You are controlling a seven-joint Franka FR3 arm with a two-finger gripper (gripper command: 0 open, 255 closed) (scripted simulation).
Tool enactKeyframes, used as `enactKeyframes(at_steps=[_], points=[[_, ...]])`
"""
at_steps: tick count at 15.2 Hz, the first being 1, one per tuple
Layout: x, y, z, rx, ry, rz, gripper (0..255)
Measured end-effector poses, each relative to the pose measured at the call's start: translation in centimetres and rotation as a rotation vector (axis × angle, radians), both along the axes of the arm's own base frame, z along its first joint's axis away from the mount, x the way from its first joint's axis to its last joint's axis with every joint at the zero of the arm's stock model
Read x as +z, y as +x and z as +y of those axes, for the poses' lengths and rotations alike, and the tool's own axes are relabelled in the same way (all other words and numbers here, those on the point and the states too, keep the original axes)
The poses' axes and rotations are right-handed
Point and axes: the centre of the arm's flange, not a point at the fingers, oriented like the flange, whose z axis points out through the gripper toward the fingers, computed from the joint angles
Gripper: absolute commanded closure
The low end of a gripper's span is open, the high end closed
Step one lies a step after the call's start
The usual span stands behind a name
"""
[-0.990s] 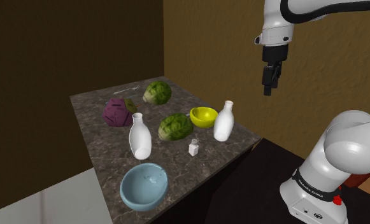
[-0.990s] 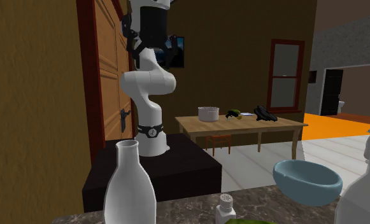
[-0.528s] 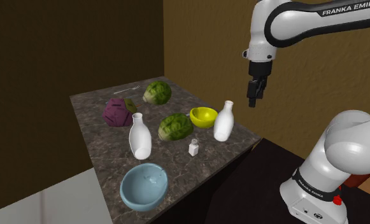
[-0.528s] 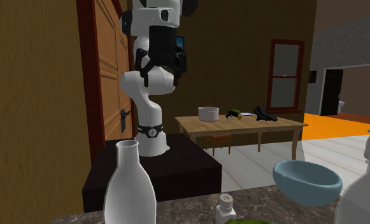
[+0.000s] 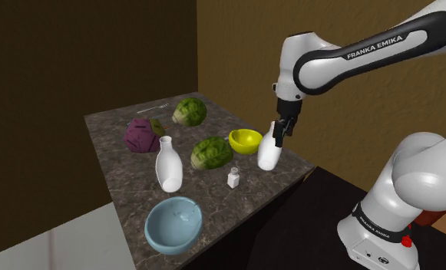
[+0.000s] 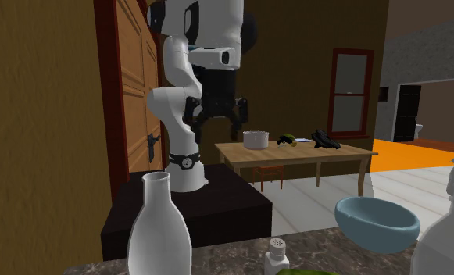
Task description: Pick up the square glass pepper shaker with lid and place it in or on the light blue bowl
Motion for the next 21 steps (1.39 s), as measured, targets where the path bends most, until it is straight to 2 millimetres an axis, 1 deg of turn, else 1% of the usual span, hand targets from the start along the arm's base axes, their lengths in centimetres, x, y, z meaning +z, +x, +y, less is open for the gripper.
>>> enactKeyframes(at_steps=[1, 3, 5, 8, 10, 11, 12, 14, 18, 19, 21], points=[[-1.2, 0.3, 0.4, 0.002, 0.0, -0.01, 0], [-3.2, 1.5, 1.7, 0.005, -0.001, -0.032, 0], [-4.8, 2.7, 2.6, 0.007, -0.002, -0.053, 0], [-7.9, 4.5, 4.2, 0.012, -0.003, -0.085, 0], [-9.6, 5.6, 4.7, 0.015, -0.005, -0.106, 0], [-10.5, 6.2, 5.3, 0.017, -0.005, -0.117, 0], [-11.7, 7.3, 5.7, 0.018, -0.005, -0.128, 0], [-13.9, 8.4, 6.6, 0.021, -0.006, -0.148, 0], [-17.4, 11.0, 8.1, 0.027, -0.007, -0.19, 0], [-18.0, 11.5, 8.4, 0.028, -0.007, -0.197, 0], [-19.0, 11.9, 8.8, 0.029, -0.007, -0.203, 0]])
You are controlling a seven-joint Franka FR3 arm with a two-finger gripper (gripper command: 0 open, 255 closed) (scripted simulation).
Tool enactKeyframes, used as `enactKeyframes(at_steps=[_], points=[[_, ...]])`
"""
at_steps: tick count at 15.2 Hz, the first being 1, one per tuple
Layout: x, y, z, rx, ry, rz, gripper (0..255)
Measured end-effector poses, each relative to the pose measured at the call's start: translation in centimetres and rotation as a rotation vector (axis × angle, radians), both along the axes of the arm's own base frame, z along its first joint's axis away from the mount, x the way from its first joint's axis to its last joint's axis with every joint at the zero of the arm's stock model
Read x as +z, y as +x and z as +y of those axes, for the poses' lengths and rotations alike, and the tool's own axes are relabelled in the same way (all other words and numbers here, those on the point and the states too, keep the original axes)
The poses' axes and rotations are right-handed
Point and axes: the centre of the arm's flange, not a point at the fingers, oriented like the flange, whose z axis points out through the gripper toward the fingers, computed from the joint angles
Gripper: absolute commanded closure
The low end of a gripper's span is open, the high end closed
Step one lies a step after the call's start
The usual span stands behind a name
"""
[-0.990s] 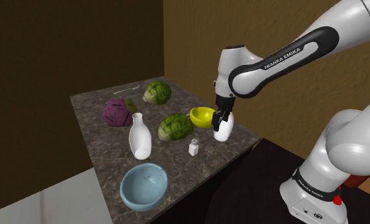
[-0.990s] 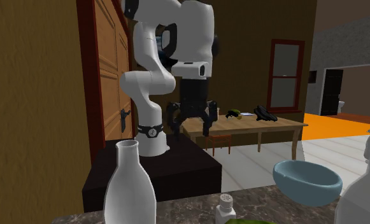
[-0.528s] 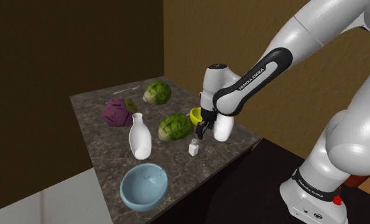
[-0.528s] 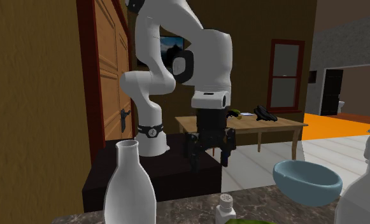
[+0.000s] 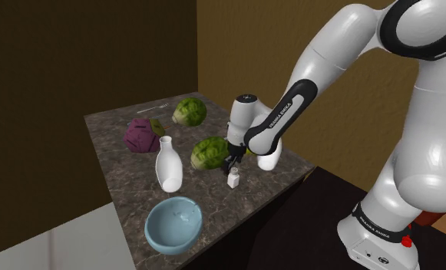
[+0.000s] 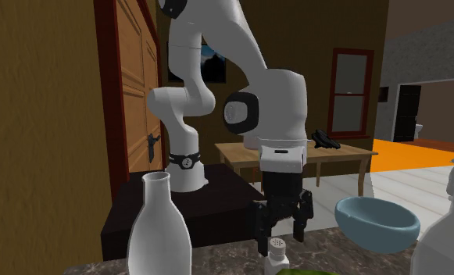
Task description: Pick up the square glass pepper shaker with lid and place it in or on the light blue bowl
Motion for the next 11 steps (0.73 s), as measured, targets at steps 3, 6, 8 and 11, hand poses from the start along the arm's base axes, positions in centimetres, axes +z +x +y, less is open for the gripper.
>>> enactKeyframes(at_steps=[3, 6, 8, 11], points=[[-1.7, 0.3, 0.1, 0.0, 0.0, -0.002, 0], [-3.2, 0.4, 0.0, 0.0, 0.0, -0.002, 0], [-3.4, 0.4, 0.0, 0.0, 0.0, -0.002, 0], [-3.5, 0.5, 0.0, 0.0, 0.0, -0.002, 0]])
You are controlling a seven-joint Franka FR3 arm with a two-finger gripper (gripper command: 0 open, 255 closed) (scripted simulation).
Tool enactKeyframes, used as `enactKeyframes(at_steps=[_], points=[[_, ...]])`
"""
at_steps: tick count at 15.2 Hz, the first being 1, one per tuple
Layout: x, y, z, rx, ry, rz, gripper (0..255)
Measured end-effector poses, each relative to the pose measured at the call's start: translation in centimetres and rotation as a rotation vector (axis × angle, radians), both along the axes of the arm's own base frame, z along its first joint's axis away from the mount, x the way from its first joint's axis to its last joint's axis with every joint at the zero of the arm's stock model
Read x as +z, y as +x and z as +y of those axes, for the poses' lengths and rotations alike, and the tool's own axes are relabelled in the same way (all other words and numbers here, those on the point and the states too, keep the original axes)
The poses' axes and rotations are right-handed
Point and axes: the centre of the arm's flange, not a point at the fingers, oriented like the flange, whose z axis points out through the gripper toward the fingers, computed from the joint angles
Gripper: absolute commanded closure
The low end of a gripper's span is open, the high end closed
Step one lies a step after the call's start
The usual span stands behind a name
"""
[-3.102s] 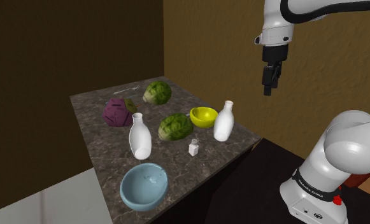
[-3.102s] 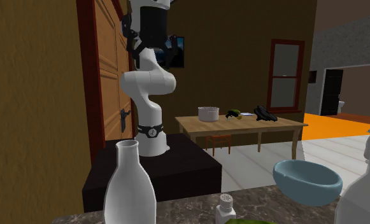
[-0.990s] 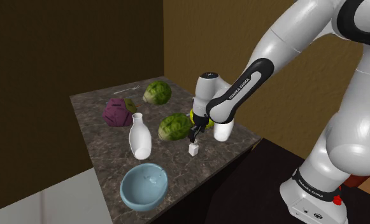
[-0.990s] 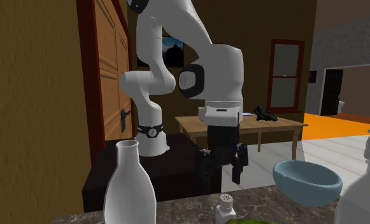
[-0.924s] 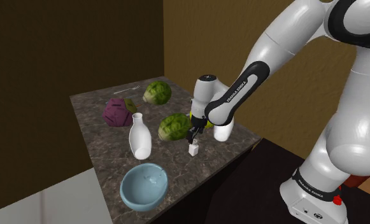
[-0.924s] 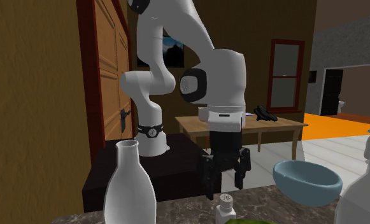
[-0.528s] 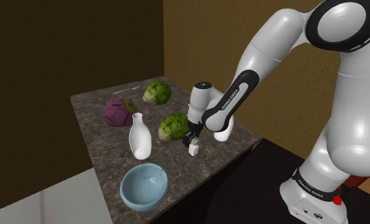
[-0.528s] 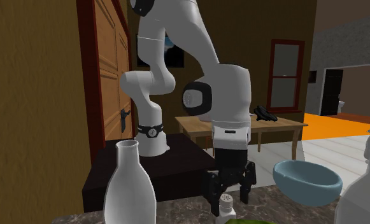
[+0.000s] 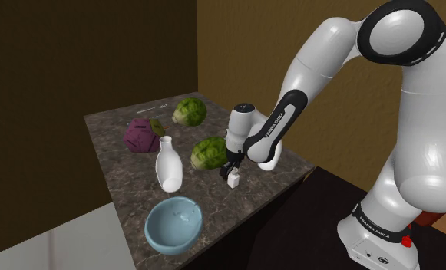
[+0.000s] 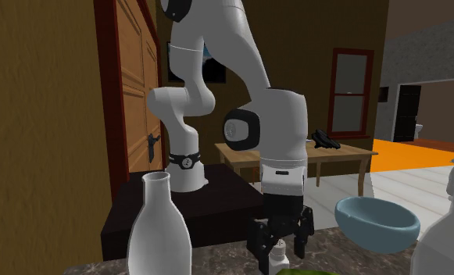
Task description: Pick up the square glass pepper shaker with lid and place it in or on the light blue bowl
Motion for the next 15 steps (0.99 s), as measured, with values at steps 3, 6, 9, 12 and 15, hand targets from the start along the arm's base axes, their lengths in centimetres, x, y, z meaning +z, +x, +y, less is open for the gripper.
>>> enactKeyframes(at_steps=[3, 6, 9, 12, 15], points=[[0.0, 0.0, 0.0, 0.0, 0.0, 0.0, 255], [0.0, 0.0, 0.0, 0.0, 0.0, -0.001, 255], [0.0, 0.0, 0.0, 0.0, 0.0, -0.001, 255], [0.0, 0.0, 0.0, 0.0, 0.0, -0.001, 255], [1.0, 0.1, 0.0, 0.0, 0.0, 0.0, 255]])
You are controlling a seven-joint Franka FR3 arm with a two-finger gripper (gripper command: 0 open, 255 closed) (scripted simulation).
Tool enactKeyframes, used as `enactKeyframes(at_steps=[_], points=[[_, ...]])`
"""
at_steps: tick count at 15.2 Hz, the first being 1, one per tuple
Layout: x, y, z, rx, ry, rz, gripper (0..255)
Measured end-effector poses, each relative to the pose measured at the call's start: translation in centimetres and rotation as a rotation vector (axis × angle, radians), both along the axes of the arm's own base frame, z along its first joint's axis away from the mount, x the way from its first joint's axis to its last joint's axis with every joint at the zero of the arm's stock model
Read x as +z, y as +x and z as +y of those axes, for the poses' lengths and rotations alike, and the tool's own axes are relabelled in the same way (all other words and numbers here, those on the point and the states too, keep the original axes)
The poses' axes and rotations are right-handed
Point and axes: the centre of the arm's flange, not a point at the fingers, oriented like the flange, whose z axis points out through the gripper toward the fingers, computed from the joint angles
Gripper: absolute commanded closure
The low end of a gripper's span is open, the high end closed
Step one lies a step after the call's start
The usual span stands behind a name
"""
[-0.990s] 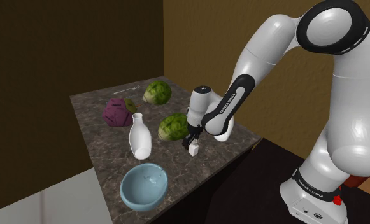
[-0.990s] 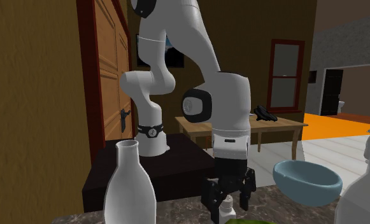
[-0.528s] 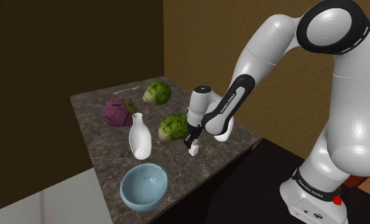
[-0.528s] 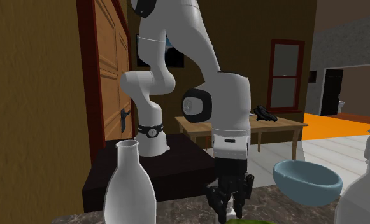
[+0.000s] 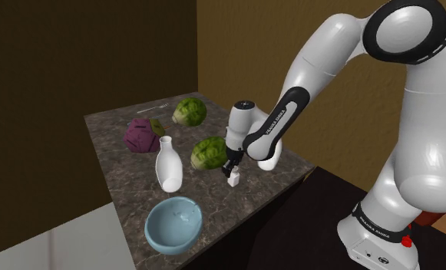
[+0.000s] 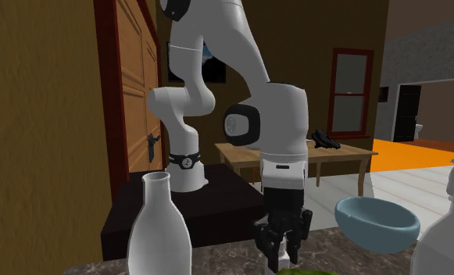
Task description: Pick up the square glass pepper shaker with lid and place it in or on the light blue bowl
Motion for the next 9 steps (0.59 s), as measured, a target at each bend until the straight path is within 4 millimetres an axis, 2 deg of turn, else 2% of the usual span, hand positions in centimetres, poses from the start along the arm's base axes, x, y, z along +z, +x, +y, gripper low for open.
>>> enactKeyframes(at_steps=[9], points=[[4.6, -0.1, 0.0, 0.0, 0.0, 0.0, 255]])
